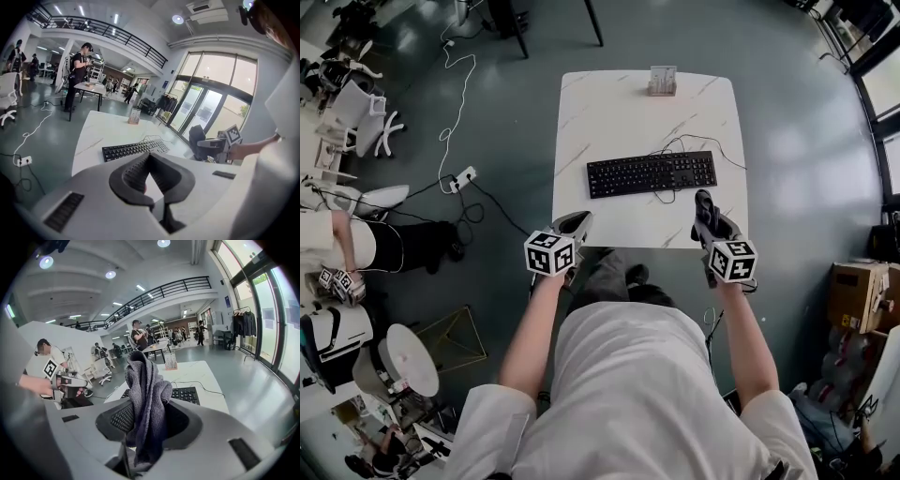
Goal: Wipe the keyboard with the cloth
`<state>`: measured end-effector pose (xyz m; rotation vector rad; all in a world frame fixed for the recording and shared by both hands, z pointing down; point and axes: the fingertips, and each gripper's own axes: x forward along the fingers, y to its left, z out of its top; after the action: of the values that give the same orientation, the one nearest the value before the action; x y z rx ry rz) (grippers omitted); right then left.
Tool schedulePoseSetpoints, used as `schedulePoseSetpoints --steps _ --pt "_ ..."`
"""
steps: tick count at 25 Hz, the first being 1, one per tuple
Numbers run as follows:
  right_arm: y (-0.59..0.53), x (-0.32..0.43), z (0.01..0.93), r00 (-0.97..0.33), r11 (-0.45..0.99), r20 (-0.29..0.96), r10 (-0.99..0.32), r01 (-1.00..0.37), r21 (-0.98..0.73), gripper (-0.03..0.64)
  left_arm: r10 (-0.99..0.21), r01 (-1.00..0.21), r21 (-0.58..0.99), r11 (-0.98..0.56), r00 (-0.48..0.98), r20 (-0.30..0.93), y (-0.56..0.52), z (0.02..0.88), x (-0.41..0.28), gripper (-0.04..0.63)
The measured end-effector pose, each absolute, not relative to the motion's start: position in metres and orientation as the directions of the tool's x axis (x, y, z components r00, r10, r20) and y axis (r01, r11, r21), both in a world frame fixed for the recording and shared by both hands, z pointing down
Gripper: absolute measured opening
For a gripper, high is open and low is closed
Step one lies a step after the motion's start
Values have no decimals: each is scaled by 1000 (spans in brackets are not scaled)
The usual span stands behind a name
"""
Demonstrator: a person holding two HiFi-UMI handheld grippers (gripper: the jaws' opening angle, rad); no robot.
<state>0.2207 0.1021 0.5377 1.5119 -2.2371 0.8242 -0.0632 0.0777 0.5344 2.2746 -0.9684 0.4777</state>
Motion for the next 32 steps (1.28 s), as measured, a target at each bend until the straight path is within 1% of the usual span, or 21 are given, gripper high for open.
schedulePoseSetpoints --steps 8,13,19,23,32 --pt "107 225 507 -404 291 494 -769 -911 -293 166 -554 -753 350 -557 651 518 94 506 -62 8" --pt "111 219 491 -391 286 464 -795 -916 -282 166 -577 -754 280 -594 642 505 93 483 -75 8" --pt "118 214 475 -363 280 449 -817 -929 -241 166 -560 -729 254 -635 661 499 89 474 -79 8" --pt "116 209 454 -341 281 422 -840 -939 -198 166 -550 -706 203 -678 671 497 82 463 -83 8" --pt "115 221 440 -274 221 398 -876 -960 -174 166 -553 -686 176 -706 689 468 64 452 -87 8"
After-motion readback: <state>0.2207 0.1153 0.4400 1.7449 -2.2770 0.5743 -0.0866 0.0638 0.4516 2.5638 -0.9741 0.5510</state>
